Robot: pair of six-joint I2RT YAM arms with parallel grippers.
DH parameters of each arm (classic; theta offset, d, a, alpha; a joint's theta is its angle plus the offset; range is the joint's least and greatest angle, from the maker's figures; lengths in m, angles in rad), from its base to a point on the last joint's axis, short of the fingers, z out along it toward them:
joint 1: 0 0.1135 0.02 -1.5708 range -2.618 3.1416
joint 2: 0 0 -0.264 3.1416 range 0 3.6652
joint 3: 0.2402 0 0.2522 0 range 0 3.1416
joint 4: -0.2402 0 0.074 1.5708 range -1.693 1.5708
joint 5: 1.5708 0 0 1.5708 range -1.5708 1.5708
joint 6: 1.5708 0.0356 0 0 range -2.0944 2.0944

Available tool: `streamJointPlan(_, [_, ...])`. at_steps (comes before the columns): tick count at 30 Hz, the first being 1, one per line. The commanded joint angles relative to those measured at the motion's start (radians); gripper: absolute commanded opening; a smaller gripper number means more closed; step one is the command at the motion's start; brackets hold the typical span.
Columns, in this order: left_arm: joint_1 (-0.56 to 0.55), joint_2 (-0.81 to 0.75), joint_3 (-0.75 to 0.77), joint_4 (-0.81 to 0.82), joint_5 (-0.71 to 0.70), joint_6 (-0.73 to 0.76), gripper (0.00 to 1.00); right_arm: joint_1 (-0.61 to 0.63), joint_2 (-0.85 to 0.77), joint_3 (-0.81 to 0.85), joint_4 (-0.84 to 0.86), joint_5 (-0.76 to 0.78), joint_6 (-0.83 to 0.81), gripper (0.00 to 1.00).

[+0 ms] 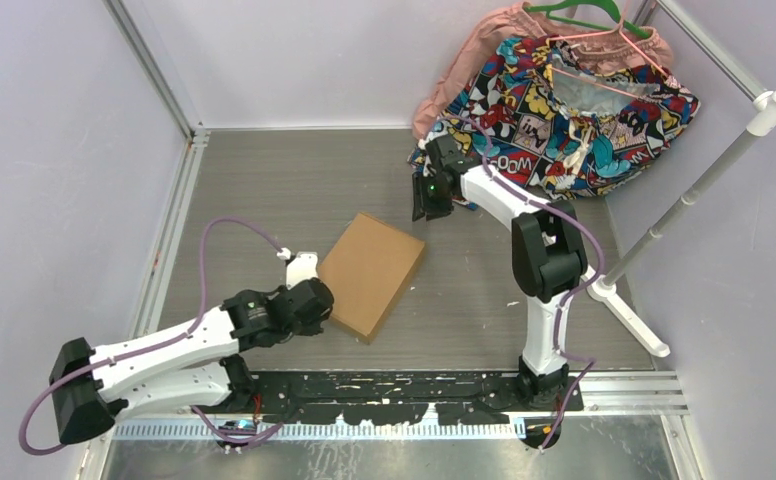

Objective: Fold the paper box
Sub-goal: Adjust the paper box at the center of the board.

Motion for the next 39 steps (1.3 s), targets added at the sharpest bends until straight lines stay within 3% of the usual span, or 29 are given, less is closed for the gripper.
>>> streamJointPlan(1, [0.059, 0.051, -0.043, 0.145, -0.049, -0.039, 0.24, 0.046, -0.066, -0.072, 0.043, -0.033, -0.016, 0.43])
streamJointPlan(4, [0.238, 0.111, -0.095, 0.269, 0.097, 0.029, 0.15, 0.069, -0.111, -0.150, 0.060, -0.034, -0.004, 0.42])
streamJointPlan(7, [0.352, 0.169, -0.091, 0.346, 0.168, 0.095, 0.12, 0.101, -0.177, -0.251, 0.087, -0.007, 0.004, 0.41])
streamJointPlan(15, [0.440, 0.415, 0.092, 0.406, 0.175, 0.243, 0.12, 0.204, -0.432, -0.525, 0.176, 0.034, 0.057, 0.41])
streamJointPlan(20, [0.441, 0.601, 0.207, 0.505, 0.289, 0.285, 0.10, 0.225, -0.519, -0.589, 0.209, 0.015, 0.095, 0.41])
streamJointPlan(24, [0.441, 0.636, 0.278, 0.420, 0.246, 0.285, 0.09, 0.203, -0.548, -0.599, 0.158, 0.144, 0.115, 0.44])
streamJointPlan(27, [0.453, 0.495, 0.234, 0.355, 0.167, 0.292, 0.23, 0.120, -0.633, -0.627, 0.150, 0.146, 0.136, 0.49])
streamJointPlan(28, [0.459, 0.436, 0.219, 0.337, 0.159, 0.303, 0.36, 0.094, -0.671, -0.628, 0.142, 0.171, 0.138, 0.59])
streamJointPlan(29, [0.463, 0.382, 0.211, 0.311, 0.150, 0.312, 0.51, 0.075, -0.708, -0.628, 0.136, 0.214, 0.134, 0.93])
streamJointPlan(31, [0.471, 0.252, 0.219, 0.239, 0.123, 0.330, 0.94, 0.052, -0.797, -0.617, 0.130, 0.335, 0.109, 1.00])
streamJointPlan(32, [0.474, 0.202, 0.230, 0.196, 0.100, 0.343, 0.99, 0.045, -0.842, -0.619, 0.135, 0.408, 0.090, 1.00])
streamJointPlan(35, [0.478, 0.041, 0.247, 0.131, 0.025, 0.391, 1.00, 0.016, -1.008, -0.664, 0.201, 0.591, 0.035, 1.00])
streamJointPlan(39, [0.486, -0.144, 0.192, 0.165, -0.073, 0.409, 1.00, 0.003, -1.309, -0.869, 0.436, 0.720, -0.105, 1.00])
